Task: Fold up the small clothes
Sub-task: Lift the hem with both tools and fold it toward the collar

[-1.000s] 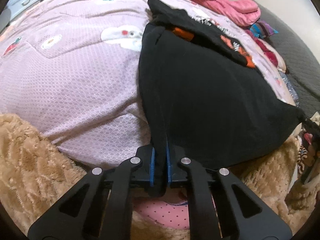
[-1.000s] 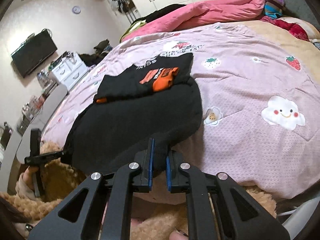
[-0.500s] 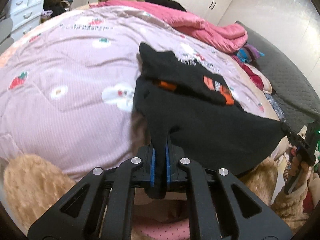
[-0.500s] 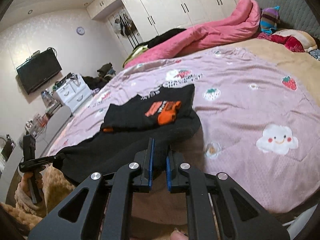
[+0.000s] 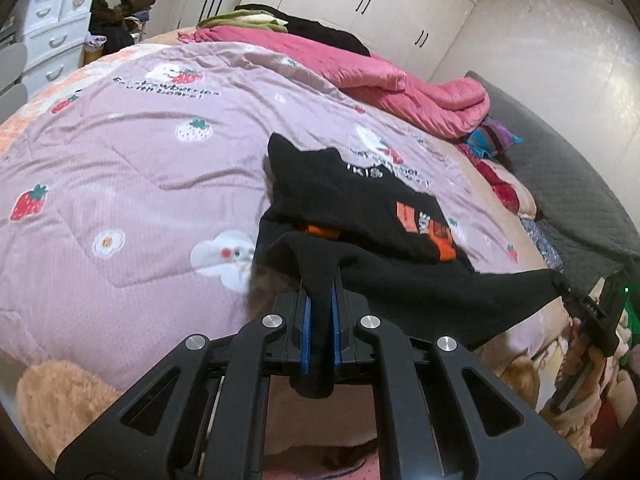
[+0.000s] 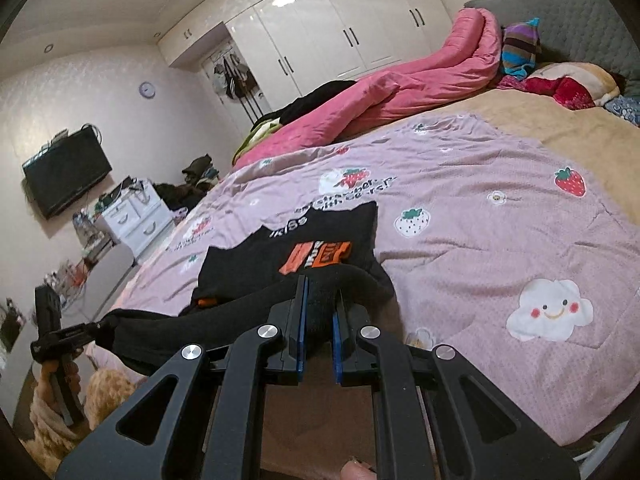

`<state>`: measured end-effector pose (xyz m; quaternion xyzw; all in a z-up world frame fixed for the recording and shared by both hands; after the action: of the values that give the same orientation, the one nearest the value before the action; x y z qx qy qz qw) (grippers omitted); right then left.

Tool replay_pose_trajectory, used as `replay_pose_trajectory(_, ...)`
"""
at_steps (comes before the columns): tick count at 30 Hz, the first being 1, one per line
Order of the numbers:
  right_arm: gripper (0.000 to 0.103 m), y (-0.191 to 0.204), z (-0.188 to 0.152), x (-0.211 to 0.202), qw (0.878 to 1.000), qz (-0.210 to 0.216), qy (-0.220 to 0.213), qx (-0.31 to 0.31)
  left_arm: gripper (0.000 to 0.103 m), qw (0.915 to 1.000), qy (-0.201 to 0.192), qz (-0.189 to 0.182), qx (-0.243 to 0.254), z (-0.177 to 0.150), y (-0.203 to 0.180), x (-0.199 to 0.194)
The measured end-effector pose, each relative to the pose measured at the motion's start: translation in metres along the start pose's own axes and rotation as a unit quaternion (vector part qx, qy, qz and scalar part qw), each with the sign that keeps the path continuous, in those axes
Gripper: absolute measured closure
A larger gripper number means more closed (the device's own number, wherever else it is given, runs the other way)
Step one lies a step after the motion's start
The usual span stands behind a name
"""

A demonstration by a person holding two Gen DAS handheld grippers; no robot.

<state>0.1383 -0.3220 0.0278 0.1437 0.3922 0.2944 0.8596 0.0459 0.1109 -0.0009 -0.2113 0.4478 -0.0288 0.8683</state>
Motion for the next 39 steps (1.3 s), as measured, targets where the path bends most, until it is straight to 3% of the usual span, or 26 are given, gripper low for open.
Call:
replay_pose_trajectory(17, 0.094, 0.000, 0.048, 0.018, 0.999, -0.016, -0.024, 0.014, 0.101, 0.9996, -0.025, -0.014, -0.009, 0.050, -0.010, 0.004)
replay_pose_trajectory(39, 0.094, -0.015, 0.092, 0.065, 0.997, -0.060, -0.027, 0.035, 0.101, 0.9994, -0.028, 0.015, 0.014, 0.105, -0.011, 0.038)
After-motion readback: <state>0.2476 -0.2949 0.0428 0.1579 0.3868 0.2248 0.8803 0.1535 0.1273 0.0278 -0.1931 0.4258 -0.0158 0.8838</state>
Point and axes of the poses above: each gripper's, at about its wrist camera, not at the fingertips, and x roughly the way its jaws point, y to its left, z to its top, the point moved 10 cm from there along x, roughly the way its jaws point, and after that the axes turned 13 degrees about y, right-handed, at the moved point
